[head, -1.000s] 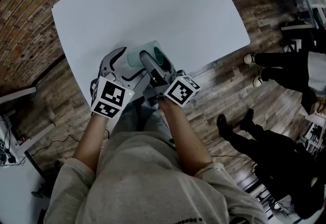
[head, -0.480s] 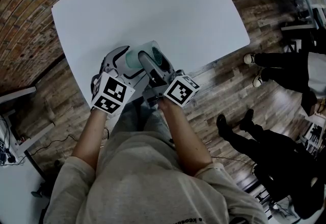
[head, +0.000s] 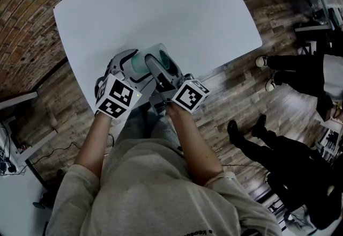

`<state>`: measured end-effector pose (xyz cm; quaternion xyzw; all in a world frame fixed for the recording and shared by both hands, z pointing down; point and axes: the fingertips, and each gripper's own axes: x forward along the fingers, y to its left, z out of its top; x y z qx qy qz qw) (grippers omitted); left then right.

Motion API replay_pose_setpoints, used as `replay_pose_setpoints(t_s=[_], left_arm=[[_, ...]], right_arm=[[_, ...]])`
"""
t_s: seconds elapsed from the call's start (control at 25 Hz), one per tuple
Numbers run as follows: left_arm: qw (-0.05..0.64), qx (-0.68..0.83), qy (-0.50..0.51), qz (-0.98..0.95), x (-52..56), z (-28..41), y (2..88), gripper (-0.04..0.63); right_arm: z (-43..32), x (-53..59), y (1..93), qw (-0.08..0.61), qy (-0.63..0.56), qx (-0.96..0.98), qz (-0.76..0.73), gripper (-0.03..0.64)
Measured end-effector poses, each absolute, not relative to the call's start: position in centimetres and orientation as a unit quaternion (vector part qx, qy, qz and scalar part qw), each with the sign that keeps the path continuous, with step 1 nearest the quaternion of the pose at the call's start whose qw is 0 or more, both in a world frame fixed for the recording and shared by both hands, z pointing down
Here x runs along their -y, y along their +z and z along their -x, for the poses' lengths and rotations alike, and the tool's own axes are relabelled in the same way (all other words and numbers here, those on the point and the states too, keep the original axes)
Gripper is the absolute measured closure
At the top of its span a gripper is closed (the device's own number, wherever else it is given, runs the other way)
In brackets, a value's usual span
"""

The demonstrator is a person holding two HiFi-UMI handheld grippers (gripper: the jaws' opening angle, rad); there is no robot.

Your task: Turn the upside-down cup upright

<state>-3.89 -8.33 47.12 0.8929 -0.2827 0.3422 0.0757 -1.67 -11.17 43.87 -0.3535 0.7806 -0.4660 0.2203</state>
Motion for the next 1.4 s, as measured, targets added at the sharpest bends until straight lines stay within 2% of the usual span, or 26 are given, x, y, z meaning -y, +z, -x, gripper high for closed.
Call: replay_pose_setpoints(t_s=[0.72, 1.4], left_arm=[[0.063, 0.265, 0.358, -0.893, 8.08, 4.09, 47.46, 0.265], [0.082, 0.265, 0.348, -0.895, 8.10, 4.12, 47.63, 0.267]], right_arm=[[1.79, 11.10, 43.94, 0.222, -0.462, -0.781, 0.356, 0.237], [1.62, 11.28, 43.44, 0.226, -0.445, -0.787, 0.363, 0.230]])
